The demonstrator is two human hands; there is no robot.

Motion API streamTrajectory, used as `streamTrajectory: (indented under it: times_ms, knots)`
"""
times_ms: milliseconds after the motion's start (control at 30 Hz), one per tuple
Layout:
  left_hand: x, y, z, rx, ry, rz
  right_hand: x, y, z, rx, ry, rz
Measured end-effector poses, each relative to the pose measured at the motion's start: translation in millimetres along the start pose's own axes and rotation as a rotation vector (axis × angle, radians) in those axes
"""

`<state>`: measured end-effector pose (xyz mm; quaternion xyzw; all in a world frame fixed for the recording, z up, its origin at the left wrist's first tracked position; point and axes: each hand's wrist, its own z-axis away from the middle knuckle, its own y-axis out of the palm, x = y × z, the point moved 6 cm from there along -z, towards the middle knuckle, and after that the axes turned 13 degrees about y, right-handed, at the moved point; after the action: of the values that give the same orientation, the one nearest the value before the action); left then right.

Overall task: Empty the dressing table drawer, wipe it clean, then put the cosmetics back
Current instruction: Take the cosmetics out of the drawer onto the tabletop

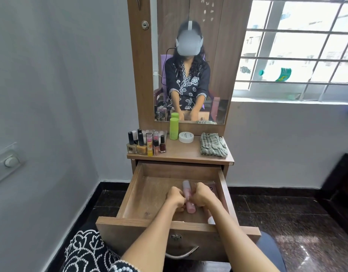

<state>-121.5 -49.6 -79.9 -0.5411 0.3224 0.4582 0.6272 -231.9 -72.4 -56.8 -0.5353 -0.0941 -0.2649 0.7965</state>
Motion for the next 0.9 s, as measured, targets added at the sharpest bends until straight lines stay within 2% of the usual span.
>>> streamTrajectory:
  times_ms: [200,433,700,900]
  knots:
    - [-10.8,-11.2,4.1,-0.117,0.126,0.030,-0.2,3.6,-2.4,0.097,-0.015,-0.135]
    - [-39.6,-31.9,21.0,-0.248,0.379,0.067,8.0,-19.4,22.0,0.100,-0.085,-0.552]
    - [-120.6,-81.1,20.0,-0.393,0.649,-0.001,69.6,-86.0,35.9,0.016,-0.348,-0.792]
    - [-168.7,-112.7,-22.2,-0.386,0.651,-0.022,116.8,-117.9,14.2,-0.122,-0.504,-0.821]
